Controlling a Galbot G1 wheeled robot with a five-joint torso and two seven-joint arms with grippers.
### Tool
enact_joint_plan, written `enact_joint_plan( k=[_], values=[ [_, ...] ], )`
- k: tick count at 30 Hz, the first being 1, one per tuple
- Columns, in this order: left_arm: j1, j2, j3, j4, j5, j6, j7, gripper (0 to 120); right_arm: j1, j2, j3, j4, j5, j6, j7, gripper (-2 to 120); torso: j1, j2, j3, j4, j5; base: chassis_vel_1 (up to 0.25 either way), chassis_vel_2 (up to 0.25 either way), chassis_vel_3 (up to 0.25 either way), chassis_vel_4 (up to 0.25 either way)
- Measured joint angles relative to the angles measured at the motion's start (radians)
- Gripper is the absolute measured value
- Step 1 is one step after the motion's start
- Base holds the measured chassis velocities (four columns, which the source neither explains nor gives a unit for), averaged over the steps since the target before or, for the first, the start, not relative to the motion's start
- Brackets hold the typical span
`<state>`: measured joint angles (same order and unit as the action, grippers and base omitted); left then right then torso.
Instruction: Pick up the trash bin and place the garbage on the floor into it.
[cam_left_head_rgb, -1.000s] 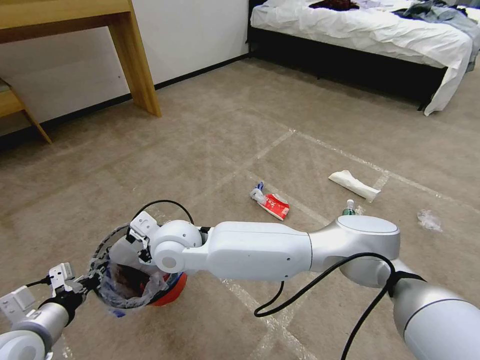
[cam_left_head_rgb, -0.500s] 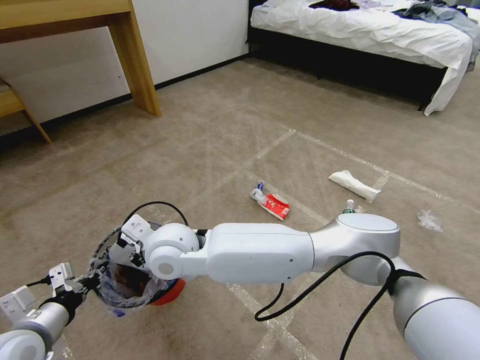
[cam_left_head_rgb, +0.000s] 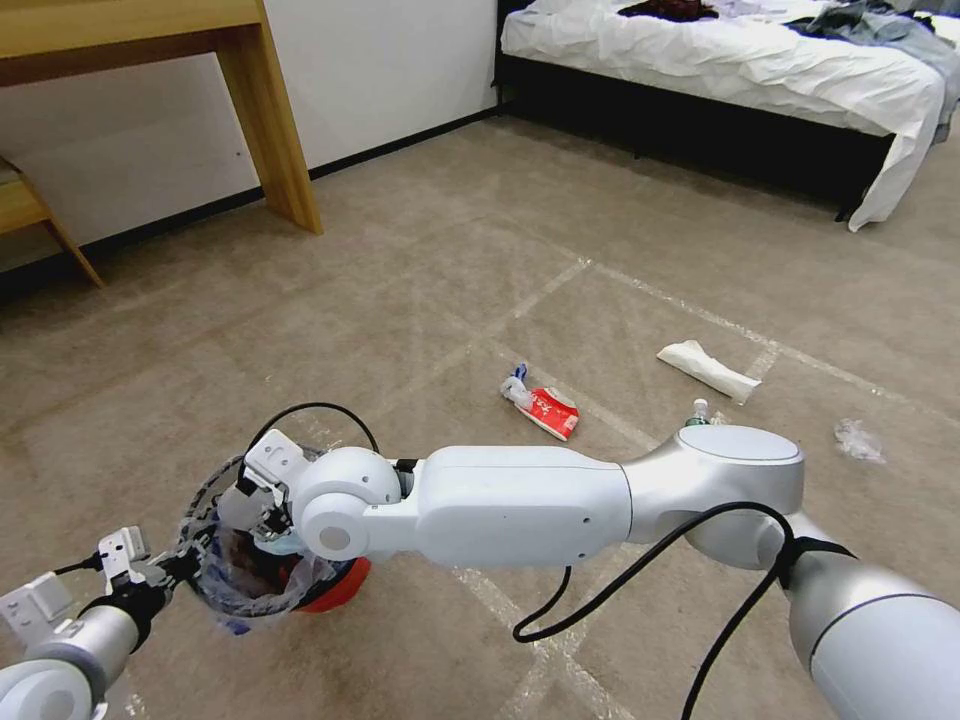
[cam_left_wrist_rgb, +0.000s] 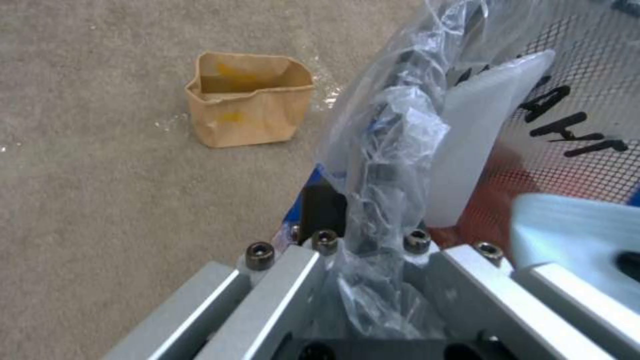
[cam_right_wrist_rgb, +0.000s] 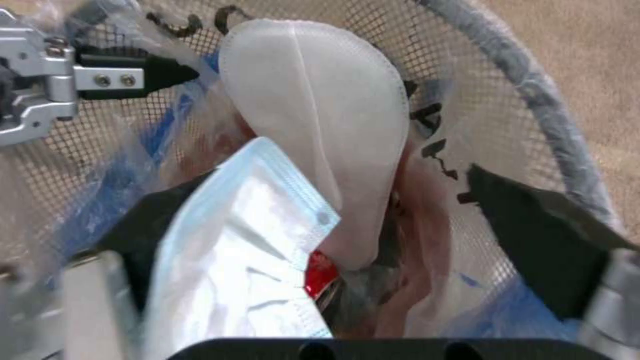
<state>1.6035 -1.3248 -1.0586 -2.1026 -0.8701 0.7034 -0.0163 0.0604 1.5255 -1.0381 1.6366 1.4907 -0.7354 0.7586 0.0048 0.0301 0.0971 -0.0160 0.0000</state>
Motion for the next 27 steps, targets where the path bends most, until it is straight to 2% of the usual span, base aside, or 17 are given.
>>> enact_joint_plan(
  k=[11, 27],
  values=[
    [-0.011, 0.002, 0.003, 0.019, 0.006, 0.0, 0.0, 1, 0.04, -0.03, 0.005, 0.076, 0.036, 0.0, 0.042, 100, 0.0, 0.0, 0.0, 0.0, 0.0, 0.0, 0.0, 0.0, 0.0],
    [-0.005, -0.009, 0.011, 0.014, 0.019, -0.003, 0.007, 1, 0.029, -0.038, 0.022, 0.089, 0.038, 0.0, 0.037, 100, 0.0, 0.0, 0.0, 0.0, 0.0, 0.0, 0.0, 0.0, 0.0]
  ],
)
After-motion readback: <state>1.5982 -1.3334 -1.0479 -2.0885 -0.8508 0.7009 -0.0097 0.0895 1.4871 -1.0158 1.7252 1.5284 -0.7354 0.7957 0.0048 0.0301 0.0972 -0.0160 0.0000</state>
